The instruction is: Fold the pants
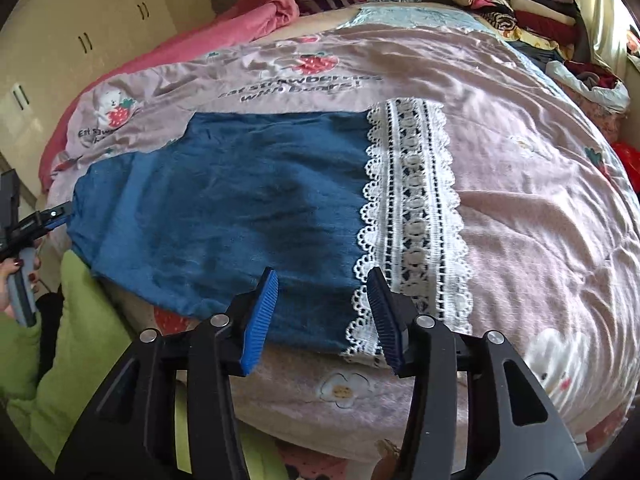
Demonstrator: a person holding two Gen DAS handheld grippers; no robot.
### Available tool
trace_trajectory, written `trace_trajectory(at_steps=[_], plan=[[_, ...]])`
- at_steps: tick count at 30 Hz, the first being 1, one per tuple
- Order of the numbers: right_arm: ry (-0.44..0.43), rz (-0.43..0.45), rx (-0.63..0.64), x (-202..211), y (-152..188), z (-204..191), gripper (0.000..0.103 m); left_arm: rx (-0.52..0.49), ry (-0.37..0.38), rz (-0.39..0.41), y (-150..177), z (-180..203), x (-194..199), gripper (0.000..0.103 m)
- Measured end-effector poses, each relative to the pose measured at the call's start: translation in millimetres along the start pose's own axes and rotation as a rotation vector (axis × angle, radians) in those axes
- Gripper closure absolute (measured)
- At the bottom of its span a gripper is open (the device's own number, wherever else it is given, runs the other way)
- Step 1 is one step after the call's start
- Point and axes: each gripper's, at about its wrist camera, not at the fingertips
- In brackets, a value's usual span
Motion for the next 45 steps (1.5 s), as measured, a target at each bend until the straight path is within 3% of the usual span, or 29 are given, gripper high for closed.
trace_trajectory(at_steps=[2,3,6,9,16,19,22,28,33,39,45], plan=[[0.003,-0.011,0.007,-4.3,2.8,-1.3,0.059,-0.007,-0.015,-0.01,-0.4,3.3,-12.1,0.051],[0.002,-0.017,0.01,-5.9,3.5,-1.9,0.058,-0.031,-0.029,-0.001,-2.4,6.9,-14.6,0.058],[0.014,-0.027,0.012,-7.9,5.4,0.0,0.058,-0.028,-0.014,0.064,-13.2,4.0,-1.7,0.062],[0.018,-0.032,0.006,-8.3,7.9,1.6,0.057,-0.052,-0.079,0.121,-24.4,-6.4,11.0,0.062],[0.022,-0.052,0.005,-17.5,12.8,1.1,0.052,0.007,-0.072,0.052,-11.7,-27.1,-11.2,0.055],[0.002,-0.037,0.001,-11.5,8.7,1.4,0.051,0.021,-0.074,0.084,-15.1,-26.0,3.3,0.053],[-0.019,0.017,-0.003,1.4,-0.7,4.8,0.051,-0.012,-0.1,0.162,-21.6,-14.5,30.0,0.04],[0.01,0.11,0.001,8.8,-41.4,24.6,0.049,-0.058,-0.029,0.23,-41.3,17.0,56.3,0.032],[0.024,0.137,-0.029,-14.4,-82.3,58.0,0.049,-0.125,0.067,0.171,-53.9,60.8,31.5,0.032],[-0.036,0.071,-0.113,-65.8,-106.3,91.7,0.051,-0.187,0.208,0.031,-59.3,111.7,-27.6,0.032],[-0.085,0.029,-0.145,-94.5,-101.7,101.9,0.051,-0.276,0.203,-0.07,-60.5,149.5,-94.1,0.032]])
Point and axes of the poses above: each gripper's, at about its wrist camera, not at the fingertips, and x roughly against the way its jaws point, z to its right, y to its underside, and after that the axes turned 9 degrees about z, right-handed
